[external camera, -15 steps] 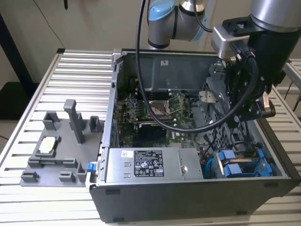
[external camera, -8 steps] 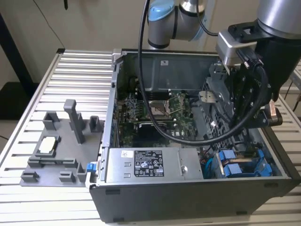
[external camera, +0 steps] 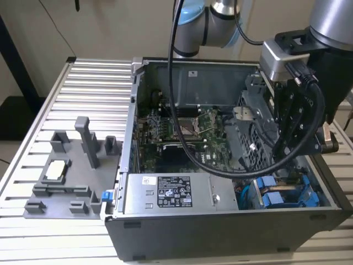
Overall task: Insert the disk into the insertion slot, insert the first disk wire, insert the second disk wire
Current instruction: 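Insert the second disk wire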
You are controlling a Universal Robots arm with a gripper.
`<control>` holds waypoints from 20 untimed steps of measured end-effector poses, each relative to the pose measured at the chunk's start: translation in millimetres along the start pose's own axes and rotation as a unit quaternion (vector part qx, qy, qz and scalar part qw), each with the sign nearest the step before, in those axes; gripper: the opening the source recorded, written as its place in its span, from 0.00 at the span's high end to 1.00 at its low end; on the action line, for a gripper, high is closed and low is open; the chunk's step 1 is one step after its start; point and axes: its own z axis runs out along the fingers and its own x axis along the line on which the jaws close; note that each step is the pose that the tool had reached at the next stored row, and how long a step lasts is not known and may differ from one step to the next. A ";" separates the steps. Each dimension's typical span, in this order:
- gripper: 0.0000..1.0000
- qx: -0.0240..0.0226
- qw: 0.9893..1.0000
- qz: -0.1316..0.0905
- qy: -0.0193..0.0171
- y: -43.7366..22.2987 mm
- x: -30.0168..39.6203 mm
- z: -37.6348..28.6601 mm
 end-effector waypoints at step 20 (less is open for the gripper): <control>0.84 -0.019 1.000 0.002 -0.001 -20.0 15.8 6.1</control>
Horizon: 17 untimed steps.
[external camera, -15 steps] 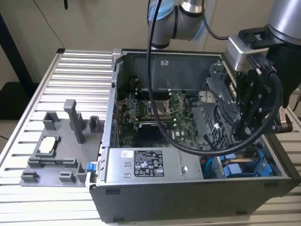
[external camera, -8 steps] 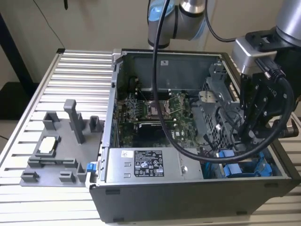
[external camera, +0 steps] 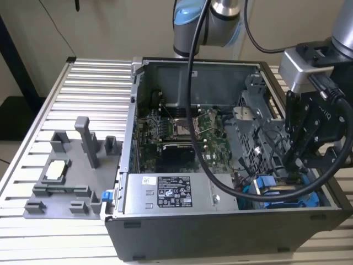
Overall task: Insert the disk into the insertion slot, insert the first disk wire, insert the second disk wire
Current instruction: 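Insert the second disk wire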
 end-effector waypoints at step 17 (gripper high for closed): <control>0.84 -0.032 0.999 0.004 -0.027 -16.4 1.4 8.6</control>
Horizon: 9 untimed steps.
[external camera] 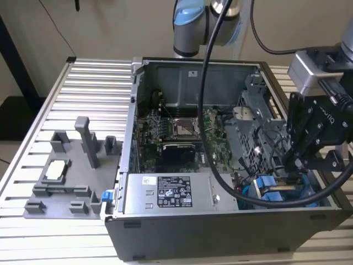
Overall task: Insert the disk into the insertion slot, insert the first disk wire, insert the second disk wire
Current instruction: 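Insert the second disk wire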
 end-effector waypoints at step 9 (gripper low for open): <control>0.84 -0.004 1.000 0.004 -0.009 -3.5 4.8 3.2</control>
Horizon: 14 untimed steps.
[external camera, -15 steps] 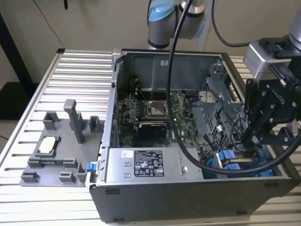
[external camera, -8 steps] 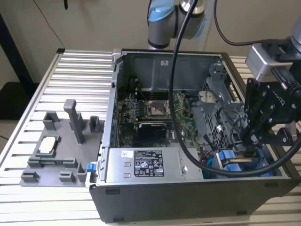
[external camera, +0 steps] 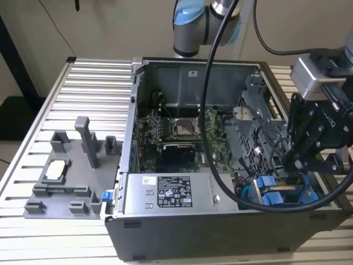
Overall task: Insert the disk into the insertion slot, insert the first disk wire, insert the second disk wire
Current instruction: 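Insert the second disk wire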
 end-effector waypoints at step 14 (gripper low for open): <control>0.84 0.000 1.000 0.005 -0.006 -4.4 2.9 9.6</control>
